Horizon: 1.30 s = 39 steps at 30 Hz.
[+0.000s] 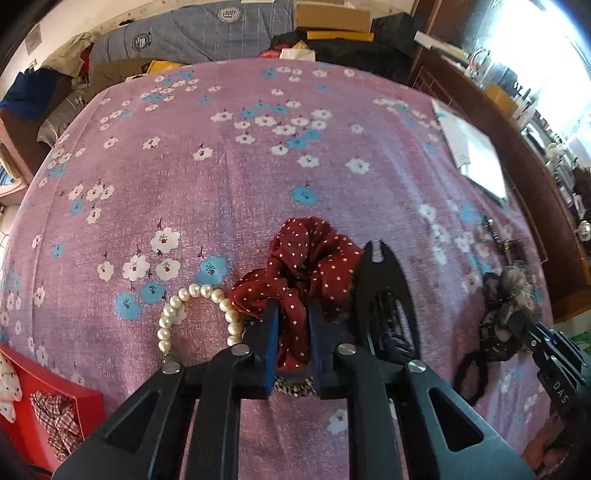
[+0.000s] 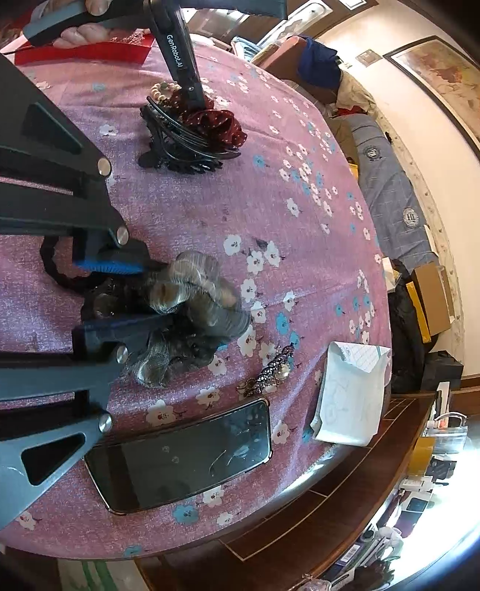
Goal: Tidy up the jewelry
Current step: 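Grasp dark red polka-dot scrunchie with left tool while right tool grasps grey sheer scrunchie, then carry both scrunchies over the red tray with both tools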
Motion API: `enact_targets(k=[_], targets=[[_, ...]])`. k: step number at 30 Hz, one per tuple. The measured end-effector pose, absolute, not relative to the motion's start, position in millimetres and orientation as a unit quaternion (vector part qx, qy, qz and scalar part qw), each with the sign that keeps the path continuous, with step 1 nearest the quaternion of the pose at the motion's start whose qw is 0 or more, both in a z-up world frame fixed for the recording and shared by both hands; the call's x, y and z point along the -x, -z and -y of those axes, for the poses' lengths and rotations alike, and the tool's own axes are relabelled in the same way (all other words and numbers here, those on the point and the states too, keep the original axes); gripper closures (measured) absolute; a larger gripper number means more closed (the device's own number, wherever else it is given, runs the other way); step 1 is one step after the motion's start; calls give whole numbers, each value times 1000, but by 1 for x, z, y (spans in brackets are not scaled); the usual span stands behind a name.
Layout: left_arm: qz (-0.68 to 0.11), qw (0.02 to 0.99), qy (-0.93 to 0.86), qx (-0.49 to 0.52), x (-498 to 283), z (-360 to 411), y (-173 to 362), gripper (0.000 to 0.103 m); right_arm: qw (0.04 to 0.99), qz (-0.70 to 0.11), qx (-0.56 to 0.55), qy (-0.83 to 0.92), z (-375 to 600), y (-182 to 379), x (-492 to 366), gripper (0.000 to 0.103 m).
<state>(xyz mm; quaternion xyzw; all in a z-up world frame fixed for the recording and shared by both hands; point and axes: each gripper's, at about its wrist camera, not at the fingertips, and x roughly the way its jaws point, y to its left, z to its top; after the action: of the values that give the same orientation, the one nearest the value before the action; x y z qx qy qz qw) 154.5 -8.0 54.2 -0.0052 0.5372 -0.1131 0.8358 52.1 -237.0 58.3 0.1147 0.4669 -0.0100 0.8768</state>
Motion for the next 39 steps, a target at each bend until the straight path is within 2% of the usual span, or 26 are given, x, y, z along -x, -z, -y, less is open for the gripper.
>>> enact_targets(k=[10, 20, 31, 39], targets=[[-490, 860, 141, 34, -104, -7, -121, 92, 893, -428, -139, 2, 237, -102, -27, 92], [-450, 881, 136, 56, -18, -46, -171, 92, 897, -414, -152, -39, 216, -133, 17, 91], [-456, 884, 10, 108, 60, -159, -164, 92, 894, -405, -160, -107, 166, -155, 55, 91], [-484, 861, -111, 112, 98, -255, -138, 92, 874, -424, -130, -197, 86, -156, 59, 91]])
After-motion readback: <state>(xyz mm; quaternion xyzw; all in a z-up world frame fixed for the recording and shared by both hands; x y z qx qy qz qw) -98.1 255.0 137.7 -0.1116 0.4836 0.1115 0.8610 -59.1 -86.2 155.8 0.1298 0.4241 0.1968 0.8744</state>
